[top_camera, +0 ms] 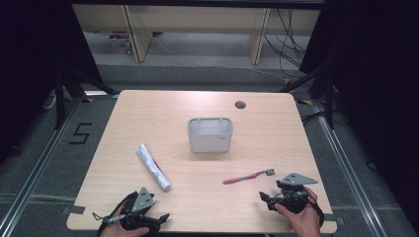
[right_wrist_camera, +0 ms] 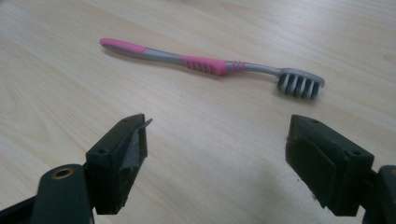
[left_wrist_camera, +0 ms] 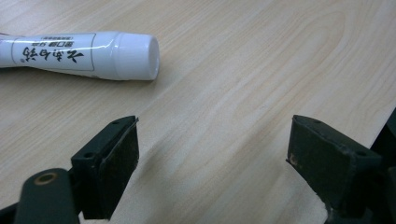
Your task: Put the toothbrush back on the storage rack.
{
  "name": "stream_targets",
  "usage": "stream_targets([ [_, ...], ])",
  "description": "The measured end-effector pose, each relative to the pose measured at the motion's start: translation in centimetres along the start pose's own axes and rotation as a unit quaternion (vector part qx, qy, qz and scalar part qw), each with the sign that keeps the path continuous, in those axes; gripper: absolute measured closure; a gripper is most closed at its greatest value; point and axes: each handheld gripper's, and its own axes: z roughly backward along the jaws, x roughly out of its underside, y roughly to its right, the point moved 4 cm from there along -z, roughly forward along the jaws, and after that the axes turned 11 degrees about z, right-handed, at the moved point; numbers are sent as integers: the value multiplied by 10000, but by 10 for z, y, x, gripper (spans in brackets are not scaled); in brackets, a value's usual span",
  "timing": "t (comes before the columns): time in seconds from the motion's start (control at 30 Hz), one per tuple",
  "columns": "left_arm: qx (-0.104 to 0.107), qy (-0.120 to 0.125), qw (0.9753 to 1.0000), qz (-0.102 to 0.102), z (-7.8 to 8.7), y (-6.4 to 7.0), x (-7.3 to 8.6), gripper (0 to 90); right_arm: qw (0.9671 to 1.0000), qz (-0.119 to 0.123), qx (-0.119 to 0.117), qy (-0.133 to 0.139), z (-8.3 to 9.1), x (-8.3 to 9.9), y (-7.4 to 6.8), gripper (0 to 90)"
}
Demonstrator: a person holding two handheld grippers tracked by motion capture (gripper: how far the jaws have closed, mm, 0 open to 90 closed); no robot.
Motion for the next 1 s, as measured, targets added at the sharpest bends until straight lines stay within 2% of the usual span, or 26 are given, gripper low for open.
stream_targets([
  [0.07,5,-4,10000,58,0,0,0,160,10000,-50,14,-15,1,0,0,220],
  [0.1,-2,-11,10000,-11,0,0,0,160,10000,-26,60,15,1,0,0,216],
  [0.23,-4,44,10000,59,-1,1,0,160,9999,55,46,85,-1,-1,0,191],
  [0.27,-4,-27,10000,-24,0,0,0,160,9999,46,51,92,-1,-2,-1,182],
  [0.3,-7,-11,10000,2,0,0,0,160,10000,-36,55,62,0,-2,-2,180],
  [0.33,-2,-6,10000,51,0,0,0,160,9999,2,41,125,-1,-3,-2,183],
  [0.47,-5,-5,10000,21,0,0,0,160,9998,20,47,215,-1,-7,-3,203],
  [0.7,-15,-37,10000,13,0,-1,0,160,9996,39,-47,263,-4,-12,-7,224],
  [0.73,-52,-145,9998,-121,1,-3,0,160,9996,43,-45,284,-4,-13,-7,228],
  [0.83,-4,-45,10000,2,0,-1,0,160,9994,-9,-82,342,-4,-15,-8,234],
  [0.9,-65,-160,9998,-133,1,-3,0,160,9993,-7,-64,373,-5,-17,-9,240],
  [0.93,-50,3,10000,52,-2,-1,0,160,9993,87,-53,370,-5,-18,-8,245],
  [0.97,-49,-14,10000,35,-2,-1,0,160,9992,140,-3,378,-5,-19,-8,251],
  [1.0,-46,-12,10000,66,-2,0,1,160,9992,126,-57,378,-6,-21,-10,256],
])
